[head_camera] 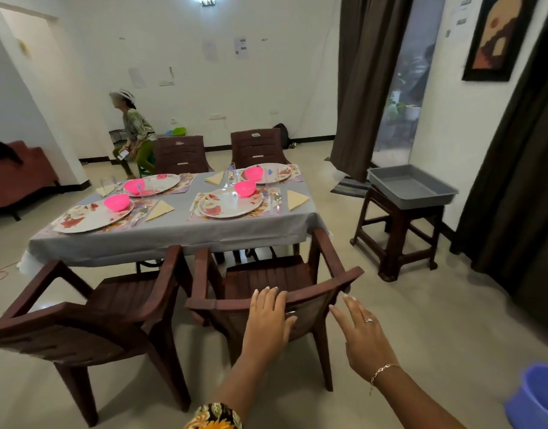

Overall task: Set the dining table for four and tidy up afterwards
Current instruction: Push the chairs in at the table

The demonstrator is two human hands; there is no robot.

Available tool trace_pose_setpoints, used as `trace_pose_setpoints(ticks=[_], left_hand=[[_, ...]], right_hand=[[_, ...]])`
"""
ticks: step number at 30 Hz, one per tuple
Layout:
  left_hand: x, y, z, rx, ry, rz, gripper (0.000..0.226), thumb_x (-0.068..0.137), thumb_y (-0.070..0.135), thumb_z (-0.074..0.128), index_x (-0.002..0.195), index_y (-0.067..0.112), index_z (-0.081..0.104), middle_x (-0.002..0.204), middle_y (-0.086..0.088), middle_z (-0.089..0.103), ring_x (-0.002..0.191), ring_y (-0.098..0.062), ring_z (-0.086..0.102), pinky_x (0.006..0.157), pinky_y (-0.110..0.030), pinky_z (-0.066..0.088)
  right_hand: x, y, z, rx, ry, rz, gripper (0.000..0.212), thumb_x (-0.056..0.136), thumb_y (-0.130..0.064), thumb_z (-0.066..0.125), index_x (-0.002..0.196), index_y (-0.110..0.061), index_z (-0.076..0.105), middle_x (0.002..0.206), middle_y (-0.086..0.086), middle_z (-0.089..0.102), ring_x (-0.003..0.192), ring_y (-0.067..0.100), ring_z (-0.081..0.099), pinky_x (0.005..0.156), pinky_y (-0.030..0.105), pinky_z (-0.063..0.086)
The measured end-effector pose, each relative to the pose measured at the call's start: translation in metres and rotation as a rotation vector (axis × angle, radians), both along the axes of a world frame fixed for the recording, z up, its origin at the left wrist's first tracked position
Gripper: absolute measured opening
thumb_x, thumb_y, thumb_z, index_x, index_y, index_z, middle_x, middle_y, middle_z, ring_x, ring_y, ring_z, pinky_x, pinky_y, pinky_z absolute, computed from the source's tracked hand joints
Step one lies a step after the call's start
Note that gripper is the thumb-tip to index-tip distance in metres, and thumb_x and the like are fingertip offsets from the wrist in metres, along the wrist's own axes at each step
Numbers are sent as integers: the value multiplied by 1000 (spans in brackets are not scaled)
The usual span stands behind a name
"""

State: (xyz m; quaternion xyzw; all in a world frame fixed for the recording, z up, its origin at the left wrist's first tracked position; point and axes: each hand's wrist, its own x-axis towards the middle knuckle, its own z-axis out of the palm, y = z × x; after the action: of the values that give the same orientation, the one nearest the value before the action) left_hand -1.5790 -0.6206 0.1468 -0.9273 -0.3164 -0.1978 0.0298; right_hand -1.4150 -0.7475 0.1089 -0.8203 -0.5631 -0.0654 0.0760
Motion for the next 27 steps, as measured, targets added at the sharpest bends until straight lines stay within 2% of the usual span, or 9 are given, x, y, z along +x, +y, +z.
trace_pose_setpoints(ticks=[2,8,10,12,15,20,23,25,27], left_hand=[[20,-10,-1,25,-39,-94,46,80,41,42,105,13,68,105,-4,68,103,-23,65,95,-46,46],[99,-31,-13,82,-101,-314,37,75,35,67,106,13,65,104,-5,66,101,-24,65,96,-46,47],[130,-38,-16,72,-108,-347,36,77,36,63,105,14,66,104,-4,66,102,-24,64,97,-45,45],[164,-43,-18,53,-112,-343,37,80,40,53,105,16,65,104,-2,66,103,-23,64,98,-44,45],[218,-45,-20,6,-114,-295,40,71,39,75,103,16,66,102,-1,67,102,-23,64,97,-45,46],[317,-27,-27,-114,-113,-154,50,59,37,84,99,13,67,99,-5,67,98,-27,66,88,-44,54],[368,-16,-37,-262,-119,-60,52,56,35,86,98,11,67,96,-7,66,93,-28,66,79,-42,57],[397,-3,-43,-292,-125,-34,52,56,35,87,98,11,67,94,-7,66,90,-27,66,77,-40,58],[427,6,-48,-338,-131,-2,51,57,34,87,97,10,67,92,-7,66,87,-27,65,75,-39,58]], right_hand=[[13,-19,-6,-26,24,-41,98,29,1,77,119,-22,47,119,15,61,103,32,64,76,37,56],[65,-66,-8,-140,132,-178,98,20,-7,81,111,-25,48,108,9,65,82,23,68,56,24,56],[87,-76,-7,-154,140,-215,97,19,-9,82,109,-25,48,107,8,65,78,20,68,53,22,55],[112,-79,-6,-135,145,-242,96,17,-10,82,106,-25,50,105,8,66,75,19,68,50,21,54],[157,-73,-6,-146,156,-269,94,16,-11,83,104,-24,52,104,8,66,71,19,67,48,21,53],[244,-40,-4,-158,90,-251,97,15,-16,84,106,-27,50,104,5,66,72,18,67,51,19,54],[289,-23,6,-183,109,-241,89,34,-15,85,115,-25,51,117,8,61,89,21,66,65,22,56],[317,-12,14,-189,174,-215,72,70,-8,68,134,-24,42,143,8,38,120,25,50,92,29,49],[345,-1,15,-169,178,-202,65,83,-6,52,142,-25,30,151,5,22,133,23,34,105,29,37]])
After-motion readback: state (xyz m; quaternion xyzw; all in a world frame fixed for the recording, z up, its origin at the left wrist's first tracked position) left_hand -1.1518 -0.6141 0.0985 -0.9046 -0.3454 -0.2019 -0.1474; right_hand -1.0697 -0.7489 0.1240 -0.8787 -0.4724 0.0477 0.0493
